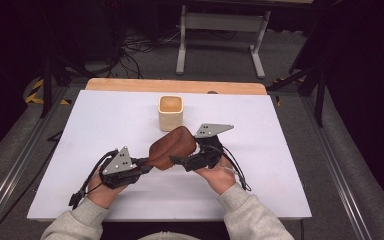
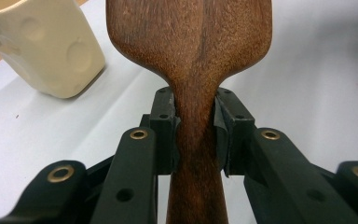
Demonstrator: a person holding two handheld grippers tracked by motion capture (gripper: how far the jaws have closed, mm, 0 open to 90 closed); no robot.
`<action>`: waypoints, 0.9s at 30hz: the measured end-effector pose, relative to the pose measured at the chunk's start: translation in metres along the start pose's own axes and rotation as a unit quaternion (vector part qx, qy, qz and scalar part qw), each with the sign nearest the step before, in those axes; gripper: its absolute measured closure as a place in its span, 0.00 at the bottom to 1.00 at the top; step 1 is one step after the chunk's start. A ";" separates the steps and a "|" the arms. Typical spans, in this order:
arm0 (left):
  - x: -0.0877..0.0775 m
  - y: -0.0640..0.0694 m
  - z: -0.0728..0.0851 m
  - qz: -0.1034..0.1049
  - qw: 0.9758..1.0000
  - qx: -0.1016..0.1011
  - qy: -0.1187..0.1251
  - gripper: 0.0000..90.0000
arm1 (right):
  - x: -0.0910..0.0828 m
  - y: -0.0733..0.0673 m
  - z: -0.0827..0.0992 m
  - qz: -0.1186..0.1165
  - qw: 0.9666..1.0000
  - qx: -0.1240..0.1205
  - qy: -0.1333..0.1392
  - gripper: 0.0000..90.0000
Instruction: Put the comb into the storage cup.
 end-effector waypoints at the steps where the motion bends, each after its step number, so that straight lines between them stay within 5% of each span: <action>1: 0.000 0.000 0.001 0.000 1.000 0.003 -0.004 0.80 | -0.001 -0.001 -0.001 -0.001 1.000 -0.001 0.002 0.23; 9: 0.001 0.000 0.002 0.002 1.000 -0.002 -0.011 0.79 | -0.004 -0.010 -0.009 -0.012 0.999 -0.033 -0.013 0.42; 14: 0.002 -0.001 0.003 -0.003 1.000 0.000 -0.013 0.78 | -0.008 -0.018 -0.015 -0.039 0.998 -0.039 -0.008 0.51; 21: -0.001 0.000 -0.001 -0.001 1.000 -0.003 -0.002 0.76 | -0.013 -0.032 -0.021 -0.072 0.996 -0.051 -0.011 0.61; 27: -0.001 0.000 0.000 0.008 1.000 -0.009 -0.002 0.75 | -0.012 -0.041 -0.024 -0.074 0.994 -0.075 -0.018 0.64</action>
Point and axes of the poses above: each handheld gripper's, and its own axes: x roughly forward along the jaws, z roughly out of its underside, y roughly to its right, the point moved 9 cm from there along x, roughly forward along the jaws, and after that the axes turned 9 degrees about -z, right-handed, at the moved point
